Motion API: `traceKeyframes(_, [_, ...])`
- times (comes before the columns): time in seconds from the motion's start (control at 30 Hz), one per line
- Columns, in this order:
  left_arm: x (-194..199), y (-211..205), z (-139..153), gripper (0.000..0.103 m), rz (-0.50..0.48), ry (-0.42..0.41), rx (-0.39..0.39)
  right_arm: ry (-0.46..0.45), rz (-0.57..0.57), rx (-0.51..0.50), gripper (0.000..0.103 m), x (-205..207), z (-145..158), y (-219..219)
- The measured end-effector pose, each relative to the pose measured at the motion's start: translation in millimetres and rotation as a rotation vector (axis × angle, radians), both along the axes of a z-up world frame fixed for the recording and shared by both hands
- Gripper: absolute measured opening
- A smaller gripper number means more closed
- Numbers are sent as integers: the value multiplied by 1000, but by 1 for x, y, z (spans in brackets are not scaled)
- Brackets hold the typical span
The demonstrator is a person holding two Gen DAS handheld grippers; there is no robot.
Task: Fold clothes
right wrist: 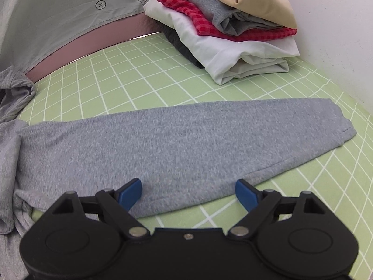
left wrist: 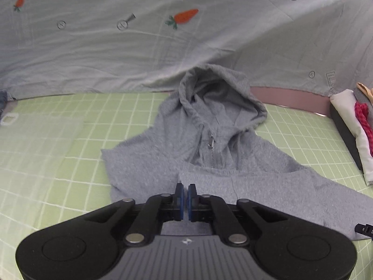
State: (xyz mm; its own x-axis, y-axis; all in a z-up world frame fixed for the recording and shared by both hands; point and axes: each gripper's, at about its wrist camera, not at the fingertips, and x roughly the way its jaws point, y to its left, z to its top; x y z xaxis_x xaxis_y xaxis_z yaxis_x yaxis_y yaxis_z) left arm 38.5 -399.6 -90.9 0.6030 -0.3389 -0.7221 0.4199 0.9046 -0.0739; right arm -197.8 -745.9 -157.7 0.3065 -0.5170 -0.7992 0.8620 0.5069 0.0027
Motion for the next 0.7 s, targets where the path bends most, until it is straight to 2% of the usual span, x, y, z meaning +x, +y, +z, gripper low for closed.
traceKeyframes(0.1, [-1,21,-6,3,93,-5,47,-7,-7,7,90,-4,0,0])
traceKeyframes(0.17, [4,29,-25,5,144,51,111,-8,-10,10,92,-5,0,-1])
traceKeyframes(0.23, [8,37,-42,12,193,107,165,-10,-6,15,93,-7,-1,-2])
traceKeyframes(0.3, [8,38,-43,15,197,117,166,-11,1,18,94,-9,0,-4])
traceKeyframes(0.37, [7,35,-41,46,183,105,176,-14,6,17,94,-12,0,-8])
traceKeyframes(0.47, [5,25,-42,75,139,103,200,-22,-12,6,98,-23,-1,-20])
traceKeyframes(0.6, [0,12,-55,78,112,130,261,-13,-30,-5,99,-44,-3,-51])
traceKeyframes(0.7, [2,14,-57,86,144,142,258,21,-20,-30,102,-60,-2,-79])
